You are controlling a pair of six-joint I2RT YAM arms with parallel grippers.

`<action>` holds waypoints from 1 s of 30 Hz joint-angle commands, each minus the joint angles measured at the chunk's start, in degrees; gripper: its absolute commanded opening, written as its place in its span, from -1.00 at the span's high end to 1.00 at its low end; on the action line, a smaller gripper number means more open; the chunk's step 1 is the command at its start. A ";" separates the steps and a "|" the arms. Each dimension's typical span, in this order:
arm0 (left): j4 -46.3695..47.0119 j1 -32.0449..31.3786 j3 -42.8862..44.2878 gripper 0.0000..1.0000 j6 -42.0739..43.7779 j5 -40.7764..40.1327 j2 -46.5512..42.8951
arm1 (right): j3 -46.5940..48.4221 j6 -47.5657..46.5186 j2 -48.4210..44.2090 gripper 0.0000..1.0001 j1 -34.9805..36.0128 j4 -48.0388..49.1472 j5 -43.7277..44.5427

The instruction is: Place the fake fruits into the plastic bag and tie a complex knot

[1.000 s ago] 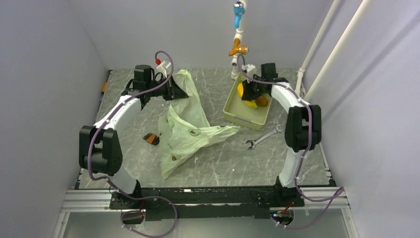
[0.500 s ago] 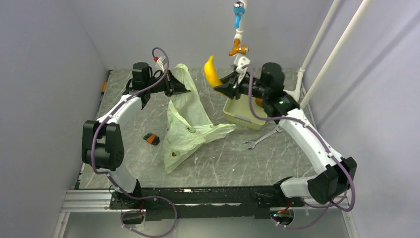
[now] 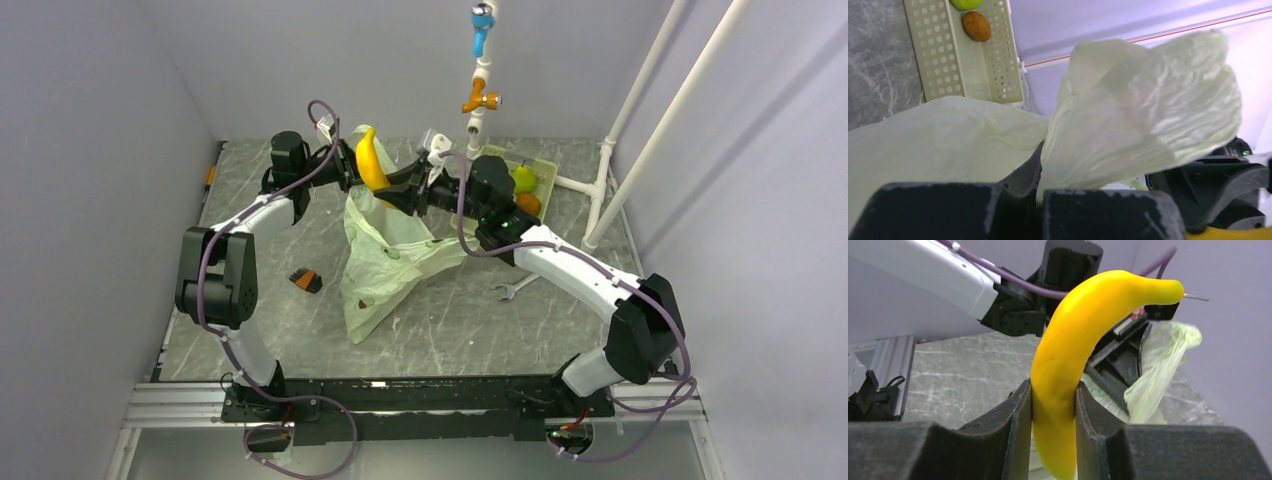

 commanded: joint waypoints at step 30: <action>17.16 0.78 -0.27 1.00 -10.13 2.64 3.42 | 7.07 -19.32 -4.33 -0.59 -4.04 -39.24 -0.23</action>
